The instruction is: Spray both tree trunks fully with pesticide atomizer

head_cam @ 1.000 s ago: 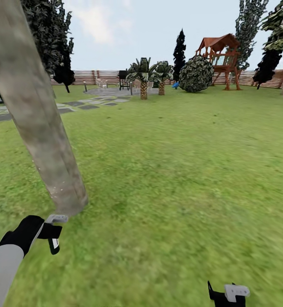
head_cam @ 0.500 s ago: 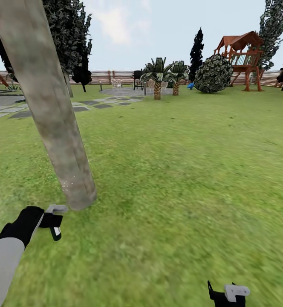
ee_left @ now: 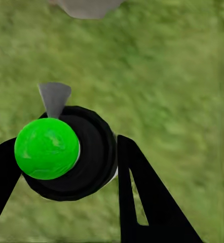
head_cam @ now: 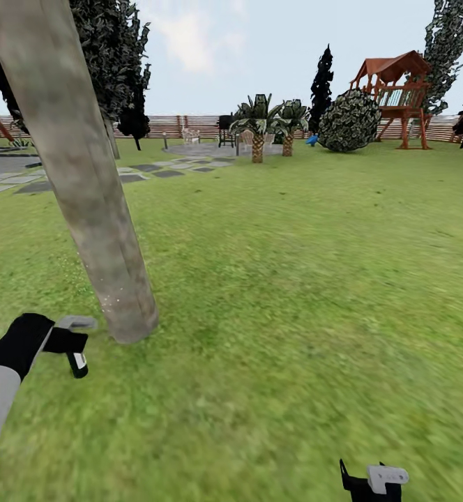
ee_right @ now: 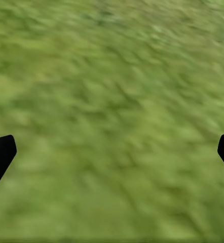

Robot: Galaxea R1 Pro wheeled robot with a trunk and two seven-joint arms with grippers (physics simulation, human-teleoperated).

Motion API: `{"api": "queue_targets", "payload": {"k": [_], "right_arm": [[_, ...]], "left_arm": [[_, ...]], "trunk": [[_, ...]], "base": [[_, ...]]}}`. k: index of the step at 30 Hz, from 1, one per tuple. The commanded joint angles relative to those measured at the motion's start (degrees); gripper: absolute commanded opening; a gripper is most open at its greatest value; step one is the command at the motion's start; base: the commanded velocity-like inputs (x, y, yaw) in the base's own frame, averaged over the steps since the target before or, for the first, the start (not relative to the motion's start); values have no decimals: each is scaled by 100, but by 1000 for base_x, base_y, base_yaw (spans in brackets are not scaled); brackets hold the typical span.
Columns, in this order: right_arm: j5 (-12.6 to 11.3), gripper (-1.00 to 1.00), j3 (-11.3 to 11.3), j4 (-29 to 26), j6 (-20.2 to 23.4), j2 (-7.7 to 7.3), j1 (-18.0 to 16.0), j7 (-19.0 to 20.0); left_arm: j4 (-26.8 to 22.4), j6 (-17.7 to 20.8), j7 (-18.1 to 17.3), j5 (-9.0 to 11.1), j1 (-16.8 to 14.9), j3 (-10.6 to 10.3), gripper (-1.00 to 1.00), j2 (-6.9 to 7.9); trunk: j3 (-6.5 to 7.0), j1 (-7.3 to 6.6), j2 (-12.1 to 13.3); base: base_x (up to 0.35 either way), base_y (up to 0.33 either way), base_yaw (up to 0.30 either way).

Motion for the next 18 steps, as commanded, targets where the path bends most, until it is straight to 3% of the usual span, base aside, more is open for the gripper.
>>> {"api": "queue_targets", "payload": {"k": [1, 5, 13, 18], "right_arm": [[61, 100, -30, 4, -18, 2, -3, -20], [61, 100, -30, 4, -18, 2, -3, -19], [60, 100, -30, -3, -18, 2, -3, -23], [61, 100, -30, 0, -18, 2, -2, -24]], "left_arm": [[-29, 63, -211, -133, -6, -111, -100, -17], [-55, 180, -400, -142, 28, -277, -100, 5], [-64, 215, -424, -123, 29, -283, -100, -28], [-56, 234, -426, -112, 30, -290, -100, -20]], "trunk": [[-5, -1, -2], [-5, -1, -2], [-5, -1, -2], [-5, -1, -2]], "base": [[0, 0, 0], [40, 0, 0], [300, 33, 1], [157, 54, 192]]}}
